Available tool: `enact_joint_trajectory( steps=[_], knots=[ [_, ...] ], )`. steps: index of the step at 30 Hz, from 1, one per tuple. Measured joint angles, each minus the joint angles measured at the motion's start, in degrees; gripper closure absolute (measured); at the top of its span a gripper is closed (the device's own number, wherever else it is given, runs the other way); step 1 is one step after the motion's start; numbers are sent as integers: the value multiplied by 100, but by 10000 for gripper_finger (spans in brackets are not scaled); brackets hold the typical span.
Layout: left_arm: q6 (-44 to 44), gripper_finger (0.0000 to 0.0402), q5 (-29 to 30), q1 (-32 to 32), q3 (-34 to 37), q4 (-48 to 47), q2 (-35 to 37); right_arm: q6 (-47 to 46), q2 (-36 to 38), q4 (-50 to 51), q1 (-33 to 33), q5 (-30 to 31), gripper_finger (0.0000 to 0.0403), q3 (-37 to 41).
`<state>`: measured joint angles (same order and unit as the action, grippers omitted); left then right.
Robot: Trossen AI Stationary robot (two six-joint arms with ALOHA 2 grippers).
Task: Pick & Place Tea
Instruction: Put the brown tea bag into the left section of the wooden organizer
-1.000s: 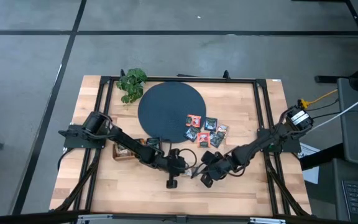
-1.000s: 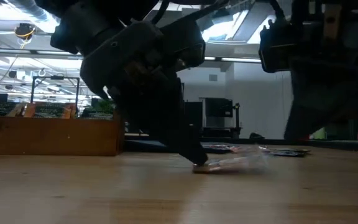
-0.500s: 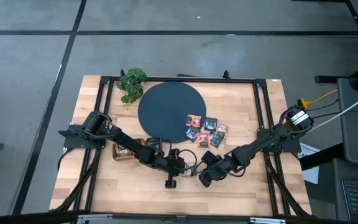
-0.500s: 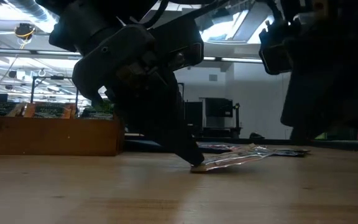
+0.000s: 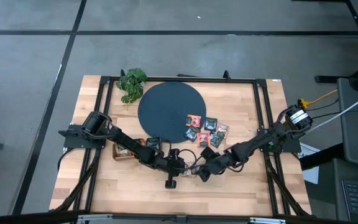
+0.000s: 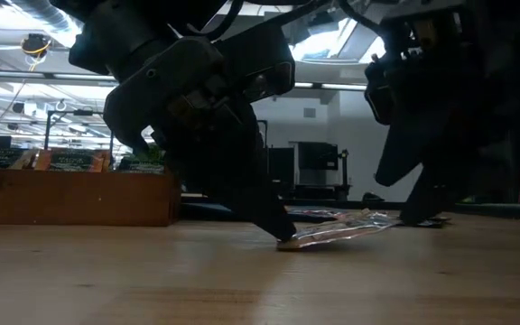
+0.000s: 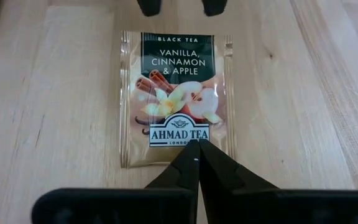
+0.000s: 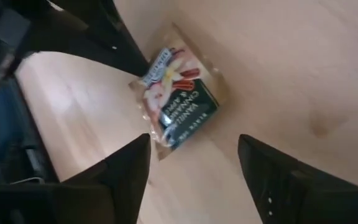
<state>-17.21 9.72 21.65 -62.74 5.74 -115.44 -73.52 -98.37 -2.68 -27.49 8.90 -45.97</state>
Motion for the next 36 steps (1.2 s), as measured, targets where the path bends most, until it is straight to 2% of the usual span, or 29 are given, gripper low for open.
enact_joint_trajectory(
  steps=[5, 11, 19, 24, 29, 36],
  knots=[
    [0, 399, 0, 0, 0, 1, 0, -132, -2, -985, -2, 7, 184, 459],
    [-4, 399, 21, 0, 0, 7, -2, -402, -57, -1131, 0, 47, 192, 614],
    [-23, 399, 133, 0, 7, 91, -13, -368, -695, -2183, 31, -23, 191, 587],
    [-62, 399, 136, 0, 9, 103, -13, -229, -748, -2244, 26, 134, 198, 541],
    [-63, 399, 138, 0, 9, 111, -13, 55, -765, -2188, 28, 143, 254, 421],
    [-105, 394, 120, -4, 9, 129, -13, 492, -778, -2154, 31, 193, 389, 399]
  ],
)
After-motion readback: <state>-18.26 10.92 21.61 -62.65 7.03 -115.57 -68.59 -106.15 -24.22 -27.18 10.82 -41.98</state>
